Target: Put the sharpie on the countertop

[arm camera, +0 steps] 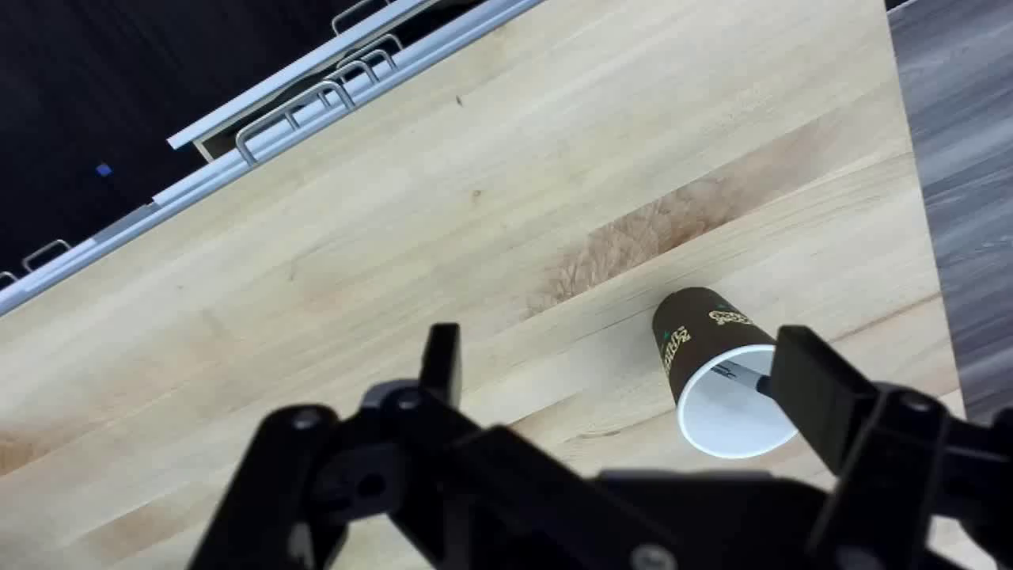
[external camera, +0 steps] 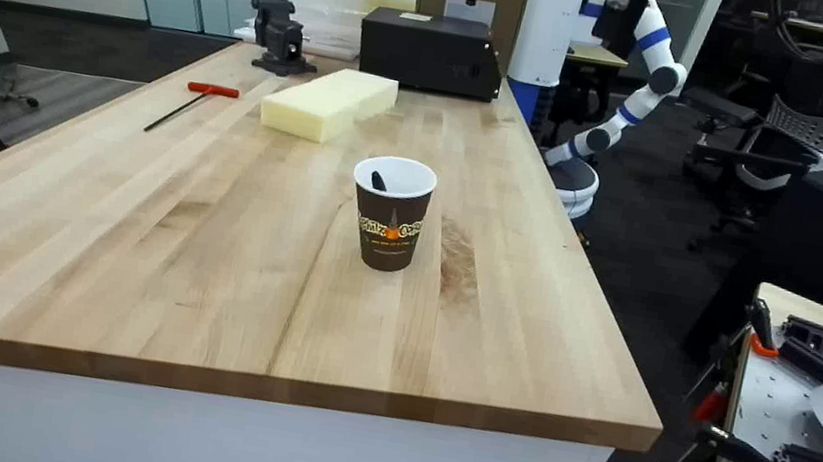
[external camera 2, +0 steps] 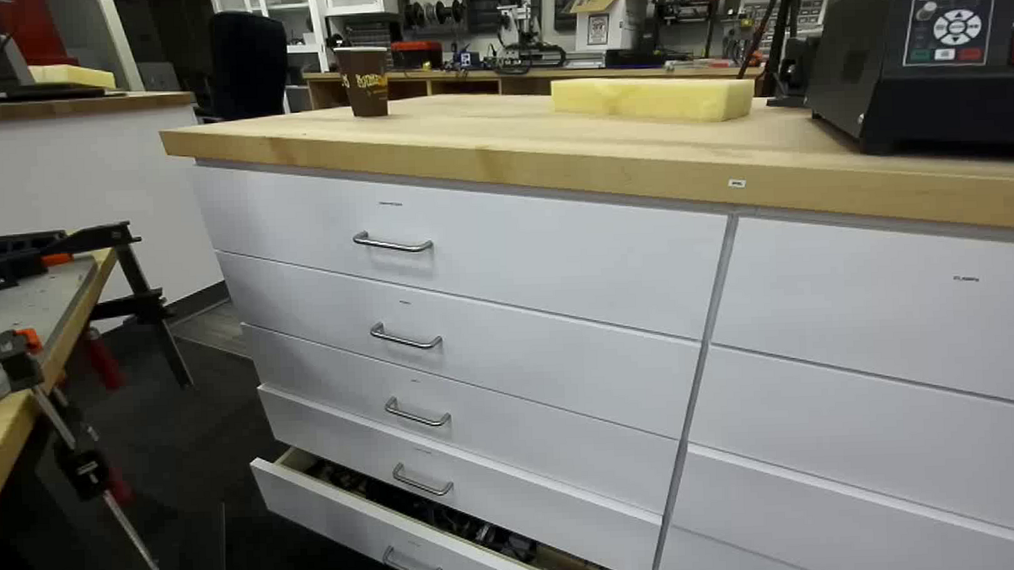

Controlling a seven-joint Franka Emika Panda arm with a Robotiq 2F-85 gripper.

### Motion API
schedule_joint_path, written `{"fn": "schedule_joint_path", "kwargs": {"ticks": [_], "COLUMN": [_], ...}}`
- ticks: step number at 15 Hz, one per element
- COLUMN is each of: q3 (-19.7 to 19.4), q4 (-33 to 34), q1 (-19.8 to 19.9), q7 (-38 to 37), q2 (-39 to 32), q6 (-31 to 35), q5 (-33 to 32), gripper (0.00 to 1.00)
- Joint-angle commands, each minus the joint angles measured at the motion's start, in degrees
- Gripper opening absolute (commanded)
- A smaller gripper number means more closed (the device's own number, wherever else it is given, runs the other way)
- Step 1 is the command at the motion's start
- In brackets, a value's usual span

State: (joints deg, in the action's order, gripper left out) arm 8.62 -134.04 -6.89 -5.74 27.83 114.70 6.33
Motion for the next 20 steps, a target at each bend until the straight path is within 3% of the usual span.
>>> {"fn": "schedule_joint_path", "kwargs": {"ticks": [1, 9, 20], "q3": [-0.2, -0.1, 2.4], "q4": [0.2, 0.3, 9.1], "q1": [-0.2, -0.2, -1.1], "q7": [-0.1, -0.1, 0.8], "q2": [-0.1, -0.7, -19.2], "q6": [-0.2, 0.0, 3.6], "q5": [-0.1, -0.2, -4.6], "gripper": [1.00, 1.00, 1.00]}}
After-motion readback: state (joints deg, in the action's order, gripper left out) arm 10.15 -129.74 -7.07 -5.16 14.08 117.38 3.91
